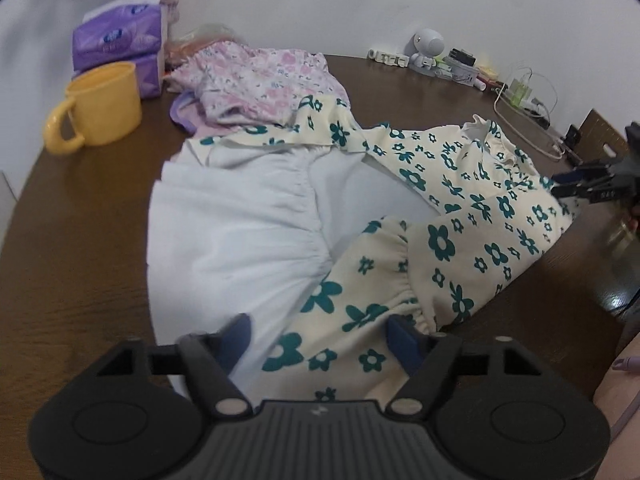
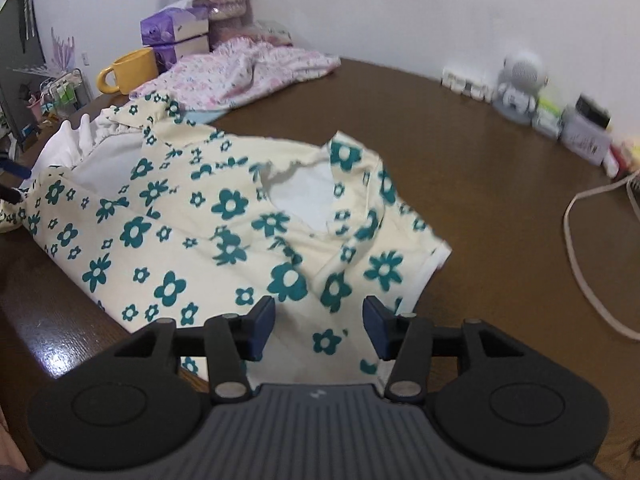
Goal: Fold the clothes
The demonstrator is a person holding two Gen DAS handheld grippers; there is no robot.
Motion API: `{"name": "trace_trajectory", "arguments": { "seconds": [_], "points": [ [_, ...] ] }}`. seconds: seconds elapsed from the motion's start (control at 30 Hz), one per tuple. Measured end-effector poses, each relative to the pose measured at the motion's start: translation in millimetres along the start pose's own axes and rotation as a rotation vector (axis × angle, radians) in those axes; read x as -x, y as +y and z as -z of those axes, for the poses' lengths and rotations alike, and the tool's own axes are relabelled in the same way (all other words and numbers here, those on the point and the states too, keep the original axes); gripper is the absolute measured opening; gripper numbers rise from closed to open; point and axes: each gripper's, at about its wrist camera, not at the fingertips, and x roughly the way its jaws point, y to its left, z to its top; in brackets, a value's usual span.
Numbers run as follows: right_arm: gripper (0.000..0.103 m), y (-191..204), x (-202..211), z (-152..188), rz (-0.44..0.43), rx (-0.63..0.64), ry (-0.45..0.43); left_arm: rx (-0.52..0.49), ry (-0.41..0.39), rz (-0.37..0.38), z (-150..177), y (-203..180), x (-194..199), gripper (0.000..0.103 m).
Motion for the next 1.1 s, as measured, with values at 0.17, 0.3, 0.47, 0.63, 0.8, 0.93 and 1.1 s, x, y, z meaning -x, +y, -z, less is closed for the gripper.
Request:
{"name": "trace_trajectory", "arguments": {
  "seconds": [0.17, 0.3, 0.47, 0.63, 0.8, 0.93, 1.1],
  "points": [
    [0.024, 7.3, -3.2, 6.0, 0.018, -0.002, 0.002, -0.016, -0.039, 0.0, -2.9, -5.4, 4.6, 0.003],
    [0.024, 10.7, -7.4, 9.2, 0.052, 0.008, 0.015, -0.096, -0.088, -0.069, -18.1, -15.4, 14.2, 0.003],
    [0.023, 17.3, -11.3, 12.4, 0.095, 0.03, -0.002, -0.172, -0.035, -0.123, -31.6, -17.3, -9.6, 0.003],
    [0.023, 21.3, -10.0, 19.0, 0.128, 0.014, -0.054, -0.105, -0.021, -0.101, -25.4, -7.2, -25.1, 0.006],
    [0.032, 10.9, 3.3, 15.5, 0.055, -0.05, -0.107, -0.043, -0.072, -0.075, -27.7, 3.4, -15.7, 0.046],
    [0.038, 7.3, 1.4, 3.3, 0.006, -0.035, -0.091, -0.05, -0.106, -0.017, -46.2, -3.2, -15.5, 0.059],
    [0.009, 12.8, -10.7, -2.3, 0.008, -0.007, -0.027, -0.091, -0.058, 0.025, -57.5, -16.5, -40.0, 0.062]
  ]
}}
